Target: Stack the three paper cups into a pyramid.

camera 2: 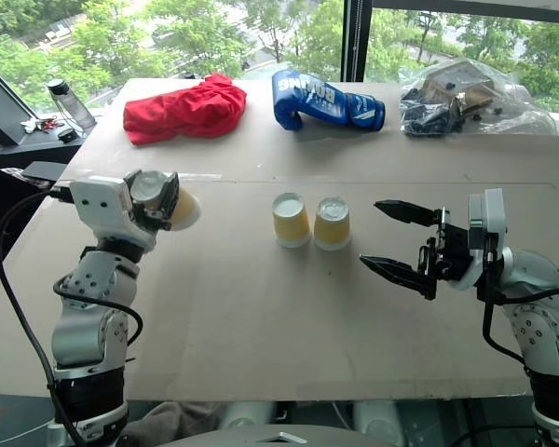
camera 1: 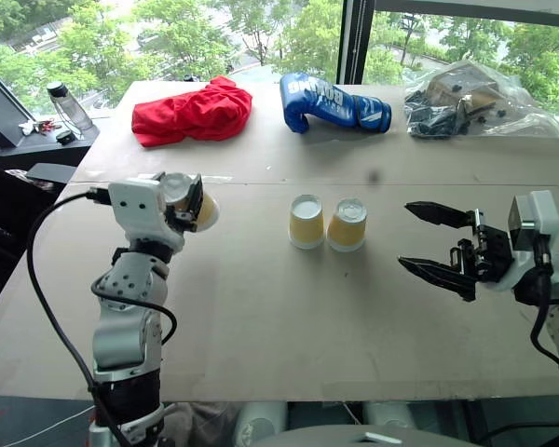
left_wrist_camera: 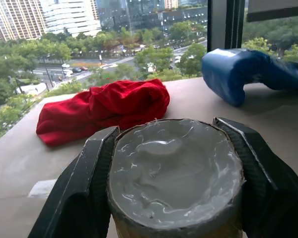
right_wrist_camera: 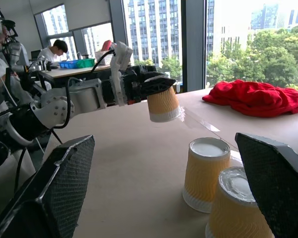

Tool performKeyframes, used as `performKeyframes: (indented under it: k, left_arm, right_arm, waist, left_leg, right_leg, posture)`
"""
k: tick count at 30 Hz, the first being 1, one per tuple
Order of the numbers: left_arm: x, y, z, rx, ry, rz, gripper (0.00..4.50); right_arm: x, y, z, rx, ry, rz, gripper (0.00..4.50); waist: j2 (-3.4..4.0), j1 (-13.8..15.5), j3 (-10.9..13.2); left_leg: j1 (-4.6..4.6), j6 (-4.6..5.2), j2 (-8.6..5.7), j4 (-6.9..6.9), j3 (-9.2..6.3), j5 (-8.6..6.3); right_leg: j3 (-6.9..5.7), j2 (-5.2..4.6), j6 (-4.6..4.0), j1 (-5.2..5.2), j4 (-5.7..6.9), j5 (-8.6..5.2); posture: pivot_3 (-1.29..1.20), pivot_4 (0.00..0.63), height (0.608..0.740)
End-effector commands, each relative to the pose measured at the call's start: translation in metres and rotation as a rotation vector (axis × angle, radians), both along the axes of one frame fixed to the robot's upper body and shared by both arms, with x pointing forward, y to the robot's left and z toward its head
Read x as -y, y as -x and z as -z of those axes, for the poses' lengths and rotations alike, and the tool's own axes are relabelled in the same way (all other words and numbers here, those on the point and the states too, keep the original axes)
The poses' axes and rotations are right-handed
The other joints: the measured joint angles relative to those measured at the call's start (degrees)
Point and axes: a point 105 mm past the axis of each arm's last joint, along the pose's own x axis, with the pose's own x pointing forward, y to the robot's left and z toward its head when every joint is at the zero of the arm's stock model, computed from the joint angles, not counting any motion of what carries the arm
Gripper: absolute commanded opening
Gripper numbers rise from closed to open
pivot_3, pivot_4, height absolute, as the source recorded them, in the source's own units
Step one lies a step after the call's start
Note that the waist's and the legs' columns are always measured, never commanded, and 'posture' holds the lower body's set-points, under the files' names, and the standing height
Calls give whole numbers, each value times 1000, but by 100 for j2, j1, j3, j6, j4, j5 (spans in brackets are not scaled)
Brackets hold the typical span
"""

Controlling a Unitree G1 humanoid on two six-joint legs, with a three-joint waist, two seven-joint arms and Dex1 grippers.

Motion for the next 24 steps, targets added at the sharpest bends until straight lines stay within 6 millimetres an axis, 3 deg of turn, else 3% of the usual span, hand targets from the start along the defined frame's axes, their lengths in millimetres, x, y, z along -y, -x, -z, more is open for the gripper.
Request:
performKeyframes:
  k: [1,6,11,16,24]
  left_arm:
    - [48,-10,-34,2,-77,333,2444]
    - [111,-13,-52,-89,-223,753,2444]
    - [145,-17,-55,-139,-286,941,2444]
    - [159,-17,-46,-179,-351,1017,2444]
    - [166,-18,-49,-162,-370,1044,2444]
  right_arm:
    - [11,0,-11,51,-14,54,4500]
    - [16,0,6,1,36,97,4500]
    - [14,1,9,11,22,116,4500]
    - [17,7,12,22,27,152,4500]
    - [23,15,15,22,27,187,4500]
  waist:
    - [-3,20,2]
    - [-2,-4,2]
    - [0,-70,4]
    - [2,-114,4]
    - [1,-111,5]
  left_leg:
    - [0,0,-1,1,-2,0]
    - [-4,-15,-5,1,-2,9]
    - [-2,-17,-4,0,4,10]
    - [-3,-19,-2,-3,4,11]
    - [-7,-14,-2,0,6,9]
  right_leg:
    - [-3,1,0,0,0,0]
    - [-5,6,2,0,-7,-1]
    - [7,27,2,-9,-1,-2]
    - [10,31,2,-13,-1,-2]
    - [13,29,2,-15,-1,-2]
  posture:
    - [0,150,740]
    - [0,150,740]
    - [0,150,740]
    - [0,150,740]
    - [0,150,740]
